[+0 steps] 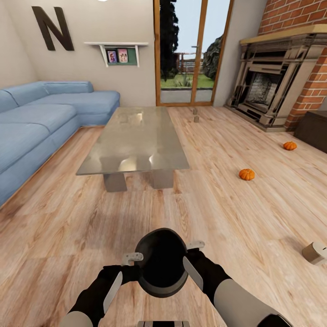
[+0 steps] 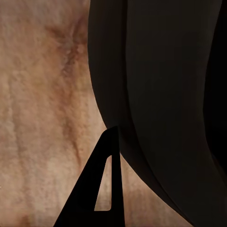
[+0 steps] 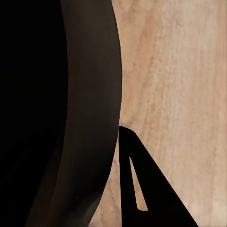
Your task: Place each of the two pumpkins and all three candles from the living room inside a cabinet in the living room (use any cabinet), then make sure every cabinet is closed, and position the cauldron so it is next to a table in the living room.
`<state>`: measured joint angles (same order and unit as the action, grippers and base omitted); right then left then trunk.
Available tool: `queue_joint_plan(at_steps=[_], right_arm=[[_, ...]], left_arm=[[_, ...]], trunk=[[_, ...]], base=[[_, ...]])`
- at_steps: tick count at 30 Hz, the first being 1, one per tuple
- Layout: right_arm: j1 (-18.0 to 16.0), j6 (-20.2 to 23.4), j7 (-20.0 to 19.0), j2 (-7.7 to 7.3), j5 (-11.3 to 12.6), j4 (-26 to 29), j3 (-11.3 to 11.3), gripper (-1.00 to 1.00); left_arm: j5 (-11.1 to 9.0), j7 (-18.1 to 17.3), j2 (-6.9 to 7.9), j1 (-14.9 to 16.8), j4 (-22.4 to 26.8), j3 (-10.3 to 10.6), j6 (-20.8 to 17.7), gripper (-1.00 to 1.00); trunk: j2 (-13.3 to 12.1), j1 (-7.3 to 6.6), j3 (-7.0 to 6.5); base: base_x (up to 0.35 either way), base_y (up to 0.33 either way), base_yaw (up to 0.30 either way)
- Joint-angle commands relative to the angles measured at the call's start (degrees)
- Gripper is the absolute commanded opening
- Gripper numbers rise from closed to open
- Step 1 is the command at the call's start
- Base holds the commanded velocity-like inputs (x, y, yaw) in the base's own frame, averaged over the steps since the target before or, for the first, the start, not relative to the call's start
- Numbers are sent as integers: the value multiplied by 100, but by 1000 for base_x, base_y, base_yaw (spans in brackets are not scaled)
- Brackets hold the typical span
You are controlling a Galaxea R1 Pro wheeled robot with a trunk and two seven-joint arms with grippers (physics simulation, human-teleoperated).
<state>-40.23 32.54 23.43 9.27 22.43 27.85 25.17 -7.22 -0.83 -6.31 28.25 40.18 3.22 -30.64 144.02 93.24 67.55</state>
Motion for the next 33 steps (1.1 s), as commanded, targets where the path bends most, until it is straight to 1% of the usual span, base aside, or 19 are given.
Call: queue_joint_plan(at_steps=[1, 6, 9, 33], right_arm=[[-2, -45, -101, 58, 122, 195, 119, -100], [-2, -46, -101, 58, 122, 195, 119, -100], [-2, -46, -101, 58, 122, 195, 119, -100], [-2, -46, -101, 58, 122, 195, 119, -100]], left_arm=[[-262, -40, -4, 5, -1, 2, -40, -100], [-266, -40, -3, 5, -5, -3, -46, -100], [-270, -40, -2, 5, -8, -7, -53, -100], [-271, -40, -2, 5, -10, -5, -56, -100]], trunk=[[3, -2, 4], [3, -2, 4], [3, -2, 4], [3, -2, 4]], base=[[0, 0, 0], [4, 0, 0], [141, 0, 0], [260, 0, 0]])
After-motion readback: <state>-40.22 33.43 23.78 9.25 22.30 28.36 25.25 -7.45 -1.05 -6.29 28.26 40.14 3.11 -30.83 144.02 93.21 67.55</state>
